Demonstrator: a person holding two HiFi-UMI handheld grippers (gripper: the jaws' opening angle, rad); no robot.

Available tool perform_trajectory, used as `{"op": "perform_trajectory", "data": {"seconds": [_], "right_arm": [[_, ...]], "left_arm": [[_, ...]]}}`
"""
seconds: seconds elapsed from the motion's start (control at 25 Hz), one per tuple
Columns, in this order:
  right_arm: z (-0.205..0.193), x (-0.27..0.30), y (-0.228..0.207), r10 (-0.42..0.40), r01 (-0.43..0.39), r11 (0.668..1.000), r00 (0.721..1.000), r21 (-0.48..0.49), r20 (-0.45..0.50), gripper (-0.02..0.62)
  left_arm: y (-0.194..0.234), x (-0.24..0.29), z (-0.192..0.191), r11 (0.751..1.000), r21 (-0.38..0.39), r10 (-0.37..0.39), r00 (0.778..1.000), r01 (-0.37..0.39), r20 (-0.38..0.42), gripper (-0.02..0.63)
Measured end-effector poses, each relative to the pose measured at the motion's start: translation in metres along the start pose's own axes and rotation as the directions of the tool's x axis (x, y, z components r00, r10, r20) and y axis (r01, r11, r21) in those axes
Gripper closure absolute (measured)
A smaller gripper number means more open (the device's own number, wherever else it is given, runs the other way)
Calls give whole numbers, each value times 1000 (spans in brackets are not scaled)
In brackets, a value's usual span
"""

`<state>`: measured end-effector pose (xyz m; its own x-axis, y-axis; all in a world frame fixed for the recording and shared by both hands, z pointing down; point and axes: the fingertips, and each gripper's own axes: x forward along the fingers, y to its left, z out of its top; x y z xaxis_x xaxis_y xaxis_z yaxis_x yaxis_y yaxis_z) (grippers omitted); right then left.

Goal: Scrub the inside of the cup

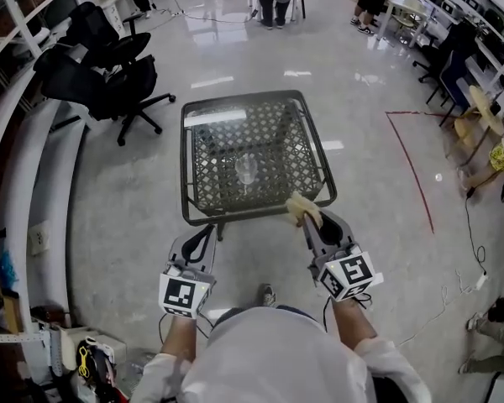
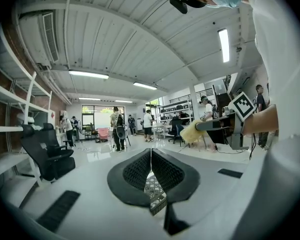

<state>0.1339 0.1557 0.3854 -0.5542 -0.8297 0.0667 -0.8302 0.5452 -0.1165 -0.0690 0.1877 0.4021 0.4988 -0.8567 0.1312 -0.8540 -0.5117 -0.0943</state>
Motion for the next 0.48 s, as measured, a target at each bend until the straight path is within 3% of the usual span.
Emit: {"op": "perform_trajectory", "data": {"seconds": [0.48], "right_arm": [[-14,39,-18,30,-29,1000,999,7,-31,509]], "left_arm": [[23,38,-5,1000,-3,15,1000,-15,-5,572]]}}
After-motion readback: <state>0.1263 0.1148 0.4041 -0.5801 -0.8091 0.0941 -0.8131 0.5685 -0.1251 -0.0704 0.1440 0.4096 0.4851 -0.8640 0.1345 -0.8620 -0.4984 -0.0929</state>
